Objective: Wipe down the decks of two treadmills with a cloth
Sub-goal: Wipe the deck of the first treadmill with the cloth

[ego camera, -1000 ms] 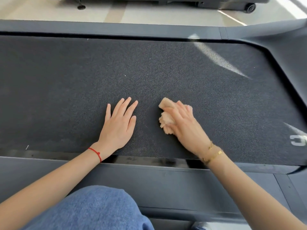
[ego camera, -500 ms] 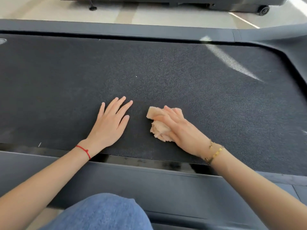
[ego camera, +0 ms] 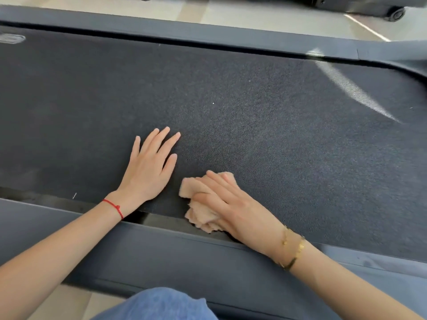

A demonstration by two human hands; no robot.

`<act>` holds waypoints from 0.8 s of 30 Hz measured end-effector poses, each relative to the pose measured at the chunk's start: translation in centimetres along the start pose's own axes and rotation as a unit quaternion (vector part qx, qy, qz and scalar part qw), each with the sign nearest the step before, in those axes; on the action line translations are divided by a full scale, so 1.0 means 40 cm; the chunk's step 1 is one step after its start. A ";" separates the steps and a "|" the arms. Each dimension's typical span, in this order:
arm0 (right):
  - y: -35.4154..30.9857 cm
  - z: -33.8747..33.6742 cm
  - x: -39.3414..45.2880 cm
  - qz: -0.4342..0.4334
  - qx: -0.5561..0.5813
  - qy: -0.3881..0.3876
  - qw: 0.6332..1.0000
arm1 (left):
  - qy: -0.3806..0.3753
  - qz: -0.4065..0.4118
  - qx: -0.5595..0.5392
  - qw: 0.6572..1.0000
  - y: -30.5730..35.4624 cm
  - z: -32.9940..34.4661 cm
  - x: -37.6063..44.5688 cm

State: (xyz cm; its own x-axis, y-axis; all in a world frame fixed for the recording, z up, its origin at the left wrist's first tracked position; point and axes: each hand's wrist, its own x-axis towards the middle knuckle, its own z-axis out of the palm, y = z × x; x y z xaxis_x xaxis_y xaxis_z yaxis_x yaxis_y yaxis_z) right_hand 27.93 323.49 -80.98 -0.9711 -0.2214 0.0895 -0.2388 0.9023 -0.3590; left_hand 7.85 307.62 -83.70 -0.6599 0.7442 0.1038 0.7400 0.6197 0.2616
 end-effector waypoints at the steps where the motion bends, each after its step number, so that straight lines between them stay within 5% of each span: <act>1: 0.010 -0.007 -0.038 0.013 0.007 -0.004 1.000 | 0.002 0.000 -0.001 1.000 0.000 0.001 0.000; 5: 0.044 -0.034 -0.114 0.064 0.006 -0.013 0.998 | 0.008 0.001 0.011 1.000 0.007 0.005 0.000; 12: 0.088 -0.032 0.116 0.108 -0.035 0.020 0.993 | 0.009 0.001 0.019 1.000 0.009 0.007 0.000; 24: 0.061 -0.021 -0.005 0.056 -0.011 0.018 0.998 | 0.013 0.000 0.017 1.000 0.004 0.009 -0.001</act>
State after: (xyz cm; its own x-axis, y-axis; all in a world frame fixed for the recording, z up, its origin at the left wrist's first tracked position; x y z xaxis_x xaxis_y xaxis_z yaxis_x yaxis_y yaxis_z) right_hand 27.55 326.04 -81.10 -0.9910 -0.1055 0.0827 -0.1279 0.9287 -0.3480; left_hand 8.04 307.80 -83.99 -0.6627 0.7375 0.1298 0.7437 0.6280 0.2291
